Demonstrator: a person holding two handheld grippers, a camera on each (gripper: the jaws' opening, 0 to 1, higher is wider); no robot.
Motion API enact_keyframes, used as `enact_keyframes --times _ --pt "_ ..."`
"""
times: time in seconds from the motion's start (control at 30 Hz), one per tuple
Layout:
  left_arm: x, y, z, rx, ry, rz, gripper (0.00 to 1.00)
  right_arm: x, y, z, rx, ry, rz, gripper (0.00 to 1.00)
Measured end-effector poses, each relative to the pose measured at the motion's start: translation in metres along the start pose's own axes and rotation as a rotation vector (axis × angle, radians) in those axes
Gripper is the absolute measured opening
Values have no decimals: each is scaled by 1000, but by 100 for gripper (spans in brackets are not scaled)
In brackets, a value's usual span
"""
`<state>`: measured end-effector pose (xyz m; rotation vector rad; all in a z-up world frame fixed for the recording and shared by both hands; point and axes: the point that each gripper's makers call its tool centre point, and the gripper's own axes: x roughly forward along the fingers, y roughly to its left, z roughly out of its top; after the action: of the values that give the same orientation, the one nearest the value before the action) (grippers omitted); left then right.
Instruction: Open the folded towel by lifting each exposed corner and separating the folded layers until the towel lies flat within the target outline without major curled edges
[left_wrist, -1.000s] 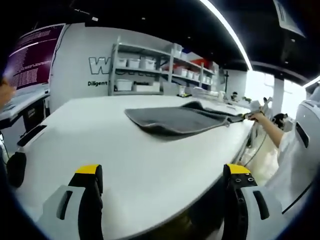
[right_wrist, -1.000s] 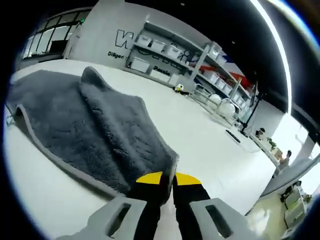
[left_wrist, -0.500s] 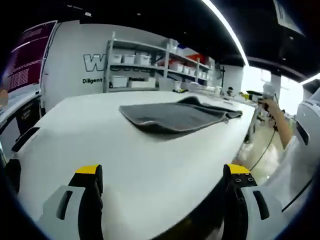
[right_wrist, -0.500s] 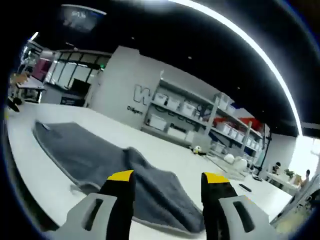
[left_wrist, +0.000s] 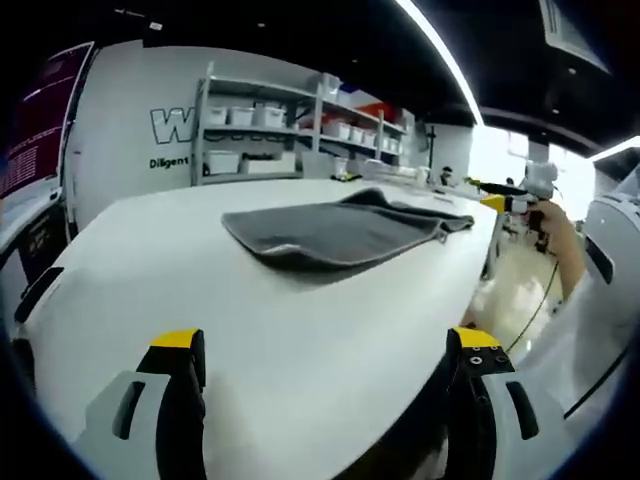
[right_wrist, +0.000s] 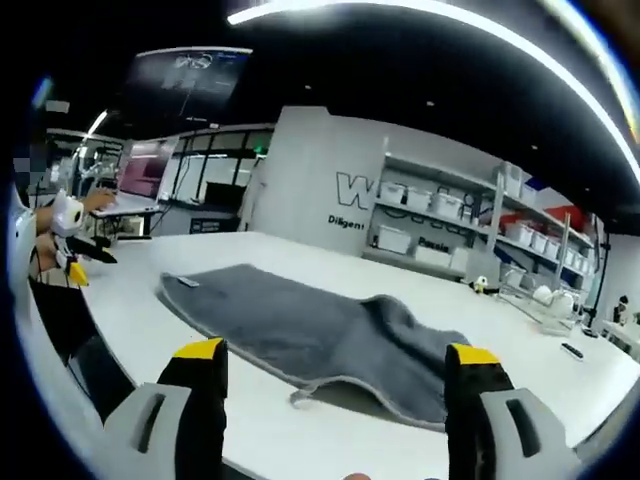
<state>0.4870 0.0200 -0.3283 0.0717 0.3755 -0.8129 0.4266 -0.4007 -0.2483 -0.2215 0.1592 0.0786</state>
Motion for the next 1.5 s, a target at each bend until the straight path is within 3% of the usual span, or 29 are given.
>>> enact_keyframes --times 0.13,0.37,0.63,0.83,0.97,1.03,1.13,1.2,1.23,1.37,1.5 --pt "2 0 2 25 18 -6 98 -5 9 -15 22 25 12 99" --pt "2 -4 3 74 54 -42 98 -19 4 -29 93 21 -29 99" --pt "8 7 25 346 168 -8 95 -26 -1 -35 126 -11 -84 99" --pt "32 11 51 506 158 -34 90 -30 7 -45 145 -14 -67 99" --pt "53 15 56 579 192 -47 75 -39 6 -47 159 -25 -74 99" --pt "68 14 59 659 198 -73 73 -43 3 -47 161 -30 -85 99" --pt "85 22 59 784 243 -56 63 -47 0 -50 166 -26 -101 99" --pt "90 24 57 818 270 -60 56 -48 -1 -51 167 -27 -105 99" --pt "100 22 54 853 300 -96 54 -50 -2 -51 174 -29 -109 99" --pt "117 13 58 831 284 -160 46 -53 -1 -51 179 -35 -113 99" --pt "130 11 48 950 347 -204 34 -54 -1 -53 182 -31 -116 99"
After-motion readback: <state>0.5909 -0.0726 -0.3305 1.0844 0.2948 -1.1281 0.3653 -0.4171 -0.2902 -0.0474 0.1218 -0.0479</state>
